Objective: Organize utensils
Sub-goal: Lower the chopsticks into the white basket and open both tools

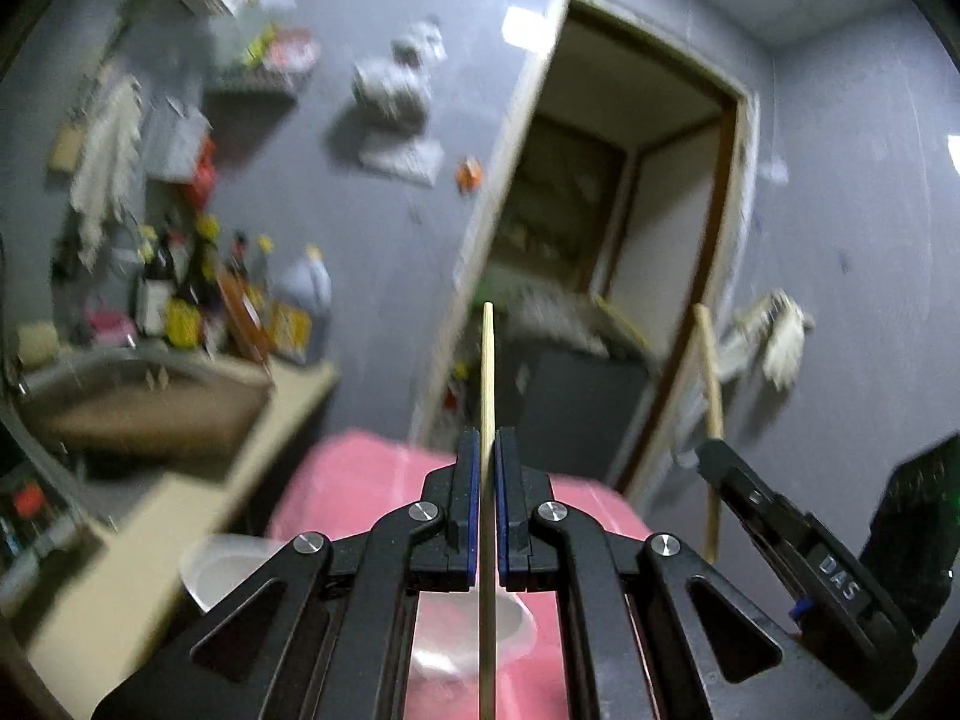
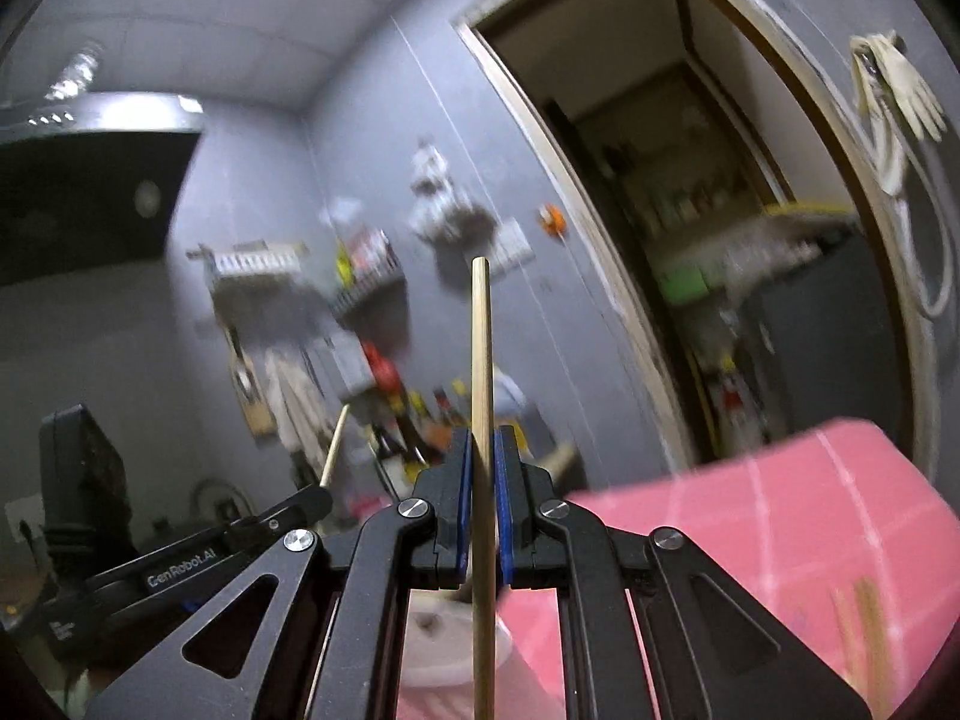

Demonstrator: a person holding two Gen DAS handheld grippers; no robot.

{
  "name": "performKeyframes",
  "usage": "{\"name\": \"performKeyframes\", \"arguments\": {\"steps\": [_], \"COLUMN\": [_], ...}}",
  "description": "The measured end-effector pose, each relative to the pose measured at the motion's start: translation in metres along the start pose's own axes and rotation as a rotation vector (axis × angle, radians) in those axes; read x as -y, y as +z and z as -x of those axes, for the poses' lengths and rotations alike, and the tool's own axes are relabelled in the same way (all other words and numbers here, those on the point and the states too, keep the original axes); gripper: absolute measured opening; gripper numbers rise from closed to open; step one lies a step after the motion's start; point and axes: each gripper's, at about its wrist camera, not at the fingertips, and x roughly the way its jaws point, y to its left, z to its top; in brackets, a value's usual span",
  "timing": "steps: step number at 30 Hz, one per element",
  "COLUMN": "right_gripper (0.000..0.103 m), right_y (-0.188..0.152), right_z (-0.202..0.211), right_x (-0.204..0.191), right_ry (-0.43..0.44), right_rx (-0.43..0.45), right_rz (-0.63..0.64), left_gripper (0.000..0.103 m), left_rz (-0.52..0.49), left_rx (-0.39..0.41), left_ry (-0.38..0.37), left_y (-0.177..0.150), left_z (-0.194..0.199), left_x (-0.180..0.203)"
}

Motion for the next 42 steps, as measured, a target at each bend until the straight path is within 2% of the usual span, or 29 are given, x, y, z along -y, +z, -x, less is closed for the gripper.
{"name": "performKeyframes", "arguments": {"steps": [6,10,12,16,24,34,42], "right_gripper": [0.005,0.005,0.005,0.006,0.006,0.006,0.007], "right_y": [0.004,-0.002,-0.008,-0.025,-0.049,-0.060,-0.066], "right_z": [-0.036,-0.052,-0.060,-0.072,-0.077,-0.062,-0.055], "right_x": [-0.010,-0.014,-0.014,-0.010,-0.007,-0.001,0.001], "right_ry": [0.048,0.035,0.030,0.013,-0.010,-0.055,-0.061], "right_rx": [0.105,0.154,0.149,0.097,-0.028,-0.206,-0.283], "right_rz": [-0.017,0.027,0.055,0.082,0.132,0.177,0.163], "left_gripper": [0.003,0.003,0.003,0.003,0.003,0.003,0.003], "left_rz": [0.084,0.107,0.123,0.140,0.089,0.058,0.047], "left_rx": [0.148,0.200,0.206,0.187,0.158,0.024,-0.069], "left_ry": [0.086,0.114,0.121,0.138,0.195,0.218,0.200], "left_y": [0.033,0.037,0.032,0.017,-0.012,-0.049,-0.060], "left_z": [-0.009,-0.020,-0.027,-0.037,-0.041,-0.046,-0.046], "left_x": [-0.067,-0.094,-0.104,-0.110,-0.101,-0.094,-0.088]}}
